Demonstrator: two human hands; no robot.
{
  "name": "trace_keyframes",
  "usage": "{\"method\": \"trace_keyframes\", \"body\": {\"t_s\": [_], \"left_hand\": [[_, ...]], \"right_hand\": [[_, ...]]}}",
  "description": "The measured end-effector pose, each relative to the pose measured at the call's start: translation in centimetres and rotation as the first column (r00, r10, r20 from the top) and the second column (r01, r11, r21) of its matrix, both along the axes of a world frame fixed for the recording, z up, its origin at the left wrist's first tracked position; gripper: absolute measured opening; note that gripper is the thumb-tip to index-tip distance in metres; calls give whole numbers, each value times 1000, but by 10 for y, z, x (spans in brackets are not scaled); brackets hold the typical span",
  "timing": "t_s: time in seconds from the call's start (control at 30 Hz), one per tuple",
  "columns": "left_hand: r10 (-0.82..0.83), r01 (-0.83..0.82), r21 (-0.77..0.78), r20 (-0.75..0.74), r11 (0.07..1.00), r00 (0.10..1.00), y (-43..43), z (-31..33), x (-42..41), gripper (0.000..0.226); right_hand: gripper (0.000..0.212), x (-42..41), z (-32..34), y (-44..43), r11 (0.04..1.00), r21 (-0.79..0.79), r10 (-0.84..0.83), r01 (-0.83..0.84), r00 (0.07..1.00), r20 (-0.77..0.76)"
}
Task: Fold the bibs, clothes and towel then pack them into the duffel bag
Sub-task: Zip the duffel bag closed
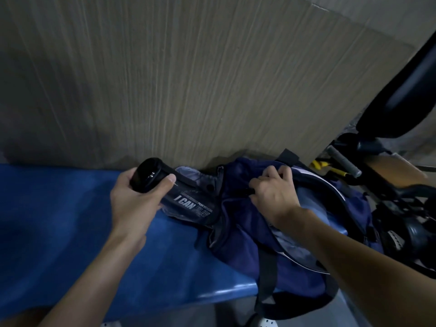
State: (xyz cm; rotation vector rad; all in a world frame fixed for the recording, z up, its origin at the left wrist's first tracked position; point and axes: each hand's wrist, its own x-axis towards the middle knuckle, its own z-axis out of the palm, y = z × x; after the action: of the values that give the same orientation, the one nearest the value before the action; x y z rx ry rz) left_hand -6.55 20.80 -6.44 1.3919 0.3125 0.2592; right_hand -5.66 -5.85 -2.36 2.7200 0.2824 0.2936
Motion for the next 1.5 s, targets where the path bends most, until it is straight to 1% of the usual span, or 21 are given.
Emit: {"method": "trace_keyframes", "body": {"t_s": [0.07, 0.17, 0.27, 0.37, 0.57, 0.63, 0.7, 0.77, 0.97, 1.03, 1.1, 1.2, 1.33, 1.43, 1.5], "left_hand": [[-19, 19, 4, -2, 1000, 1000, -3, 0, 1, 43], [-37, 37, -4, -12, 999, 999, -7, 0, 0, 43], [-45, 45, -19, -6, 999, 999, -8, 1, -2, 43], [-47, 46, -30, -13, 998, 999, -7, 0, -2, 44], [-48, 47, -86, -14, 995, 999, -6, 0, -1, 43], [-53, 50, -122, -18, 991, 998, -7, 1, -2, 44], [-53, 49, -170, -21, 984, 998, -9, 3, -3, 47], [-53, 48, -207, -16, 977, 998, -14, 3, -5, 52], [-97, 93, -229, -6, 969, 995, -24, 1, -5, 57], [-112, 107, -239, -7, 965, 994, -24, -2, -3, 58], [-127, 123, -208, -5, 970, 992, -26, -5, -3, 56], [-173, 170, -142, -13, 975, 985, -34, -14, -3, 51], [-223, 196, -207, -118, 959, 968, -41, -26, 3, 30], [-299, 258, -231, -165, 938, 940, -42, -28, 6, 28], [-366, 334, -203, -146, 920, 919, -42, -28, 6, 24]], "right_hand": [[34, 1, -2, 0, 998, 49, -26, 26, 1000, -14], [49, 2, -5, 1, 997, 50, -60, 64, 996, -67], [46, 5, -8, 4, 993, 83, -79, 85, 994, -71], [38, 7, -10, 4, 980, 172, -93, 102, 994, -61], [34, 8, -3, 2, 940, 329, -87, 90, 996, -22], [34, 7, 4, 1, 908, 417, -36, 35, 999, -4], [35, 6, 14, -2, 840, 542, 10, -10, 1000, 4], [34, 4, 24, -5, 802, 597, 33, -27, 999, 1], [29, 1, 45, -10, 814, 575, 81, -75, 997, 16], [29, 1, 50, -10, 821, 567, 70, -65, 997, 13], [33, 2, 54, -9, 821, 568, 51, -49, 999, 12], [41, 3, 62, -4, 804, 594, 11, 30, 998, -64], [45, 7, 69, 0, 800, 586, -51, 127, 988, -144], [42, 5, 72, 4, 767, 632, -25, 112, 989, -145], [44, 5, 74, 7, 736, 672, 16, 74, 992, -127]]}}
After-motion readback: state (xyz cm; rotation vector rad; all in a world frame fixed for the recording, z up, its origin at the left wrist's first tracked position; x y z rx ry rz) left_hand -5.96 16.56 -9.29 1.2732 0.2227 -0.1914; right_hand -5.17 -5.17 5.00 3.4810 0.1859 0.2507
